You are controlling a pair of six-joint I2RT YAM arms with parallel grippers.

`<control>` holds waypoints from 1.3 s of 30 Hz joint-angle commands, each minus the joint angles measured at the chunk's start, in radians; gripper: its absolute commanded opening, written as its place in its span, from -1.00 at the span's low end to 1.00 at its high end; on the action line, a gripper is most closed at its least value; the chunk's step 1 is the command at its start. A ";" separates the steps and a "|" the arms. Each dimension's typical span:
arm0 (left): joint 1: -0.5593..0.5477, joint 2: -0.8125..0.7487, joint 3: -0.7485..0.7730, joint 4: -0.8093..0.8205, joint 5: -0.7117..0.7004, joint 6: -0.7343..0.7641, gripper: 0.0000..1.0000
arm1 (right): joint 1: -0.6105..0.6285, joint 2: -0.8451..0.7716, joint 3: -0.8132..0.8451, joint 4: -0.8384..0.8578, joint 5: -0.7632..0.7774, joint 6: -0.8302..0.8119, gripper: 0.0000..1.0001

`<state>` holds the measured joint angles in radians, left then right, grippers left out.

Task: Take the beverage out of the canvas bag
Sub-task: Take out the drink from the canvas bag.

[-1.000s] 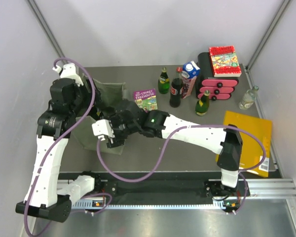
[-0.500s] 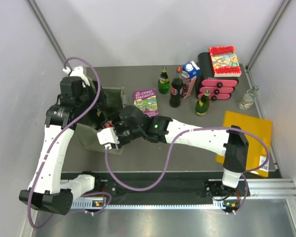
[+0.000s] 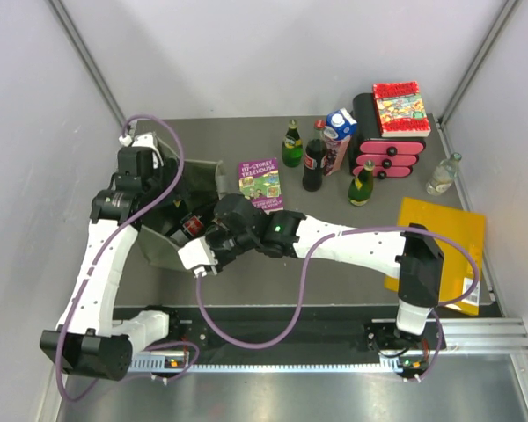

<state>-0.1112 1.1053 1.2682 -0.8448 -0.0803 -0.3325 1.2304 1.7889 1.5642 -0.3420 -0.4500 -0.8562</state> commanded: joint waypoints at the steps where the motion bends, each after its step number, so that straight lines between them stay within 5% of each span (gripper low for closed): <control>1: 0.018 0.042 -0.041 0.059 -0.087 -0.011 0.56 | 0.040 0.029 -0.009 0.011 -0.085 0.016 -0.73; 15: 0.102 0.169 -0.072 0.223 -0.113 -0.003 0.54 | 0.012 0.050 0.025 0.023 -0.096 0.037 -0.71; 27: 0.105 0.252 -0.023 0.228 -0.133 0.019 0.22 | 0.001 0.047 0.017 0.047 -0.099 0.071 -0.70; 34: 0.105 0.275 0.005 0.219 -0.122 0.021 -0.26 | -0.009 0.044 0.013 0.051 -0.098 0.077 -0.68; 39: 0.105 0.269 0.052 0.196 -0.101 0.033 -0.90 | -0.019 0.037 0.013 0.072 -0.087 0.104 -0.60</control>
<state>-0.0132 1.3846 1.2400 -0.6701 -0.1951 -0.3130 1.2156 1.8114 1.5658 -0.2844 -0.4774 -0.7967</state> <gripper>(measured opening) 0.373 0.194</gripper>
